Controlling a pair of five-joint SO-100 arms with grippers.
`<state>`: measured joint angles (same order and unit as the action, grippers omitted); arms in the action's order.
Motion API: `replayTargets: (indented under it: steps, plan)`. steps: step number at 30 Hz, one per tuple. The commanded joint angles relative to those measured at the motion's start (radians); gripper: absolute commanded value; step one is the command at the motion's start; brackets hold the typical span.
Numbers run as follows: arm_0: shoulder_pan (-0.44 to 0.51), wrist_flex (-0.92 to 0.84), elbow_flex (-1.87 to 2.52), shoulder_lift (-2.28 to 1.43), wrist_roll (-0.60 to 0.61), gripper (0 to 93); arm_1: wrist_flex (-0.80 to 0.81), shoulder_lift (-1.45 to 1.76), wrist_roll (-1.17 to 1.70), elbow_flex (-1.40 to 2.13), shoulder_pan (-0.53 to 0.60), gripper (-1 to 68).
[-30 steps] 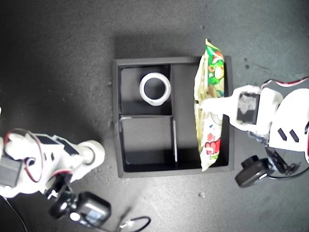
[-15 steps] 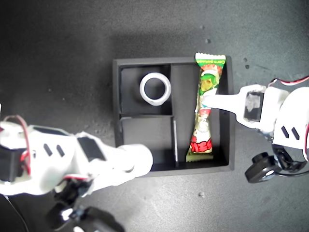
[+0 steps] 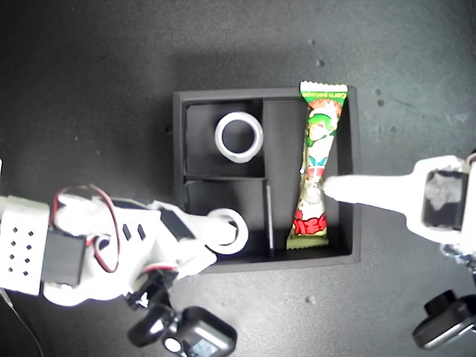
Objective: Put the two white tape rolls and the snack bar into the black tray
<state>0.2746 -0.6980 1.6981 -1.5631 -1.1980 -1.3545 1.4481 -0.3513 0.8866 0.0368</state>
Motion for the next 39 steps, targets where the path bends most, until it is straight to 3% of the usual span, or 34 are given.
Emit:
replayTargets:
  steps: [1,4,8,13,18,27,33,39]
  plan:
    - [0.017,-0.031,-0.074,-0.02,0.015,15.6,-0.043,0.035,-0.067,-0.069,-0.038,19.0]
    - [0.002,-0.11,-0.075,-0.084,0.012,13.4,-0.11,0.035,-0.186,-0.114,-0.06,18.3]
    - [-0.072,-0.334,-0.005,-0.249,-0.04,0.7,-0.167,0.083,-0.442,-0.075,-0.078,13.9]
    - [-0.163,-0.387,0.327,-0.583,-0.066,0.2,-0.115,0.298,-0.759,0.218,-0.098,-0.1]
    - [-0.172,-0.382,0.635,-0.885,-0.13,0.2,-0.005,0.601,-0.91,0.634,-0.129,-0.3]
    - [-0.13,-0.298,1.034,-1.216,-0.218,0.2,0.37,1.206,-1.025,1.606,-0.135,-0.6]
    - [-0.115,-0.296,1.215,-1.41,-0.261,0.2,0.374,1.499,-1.039,1.968,-0.118,-0.6]
    - [-0.101,-0.383,1.404,-1.753,-0.295,0.1,0.249,1.861,-1.095,2.23,-0.106,-0.7]
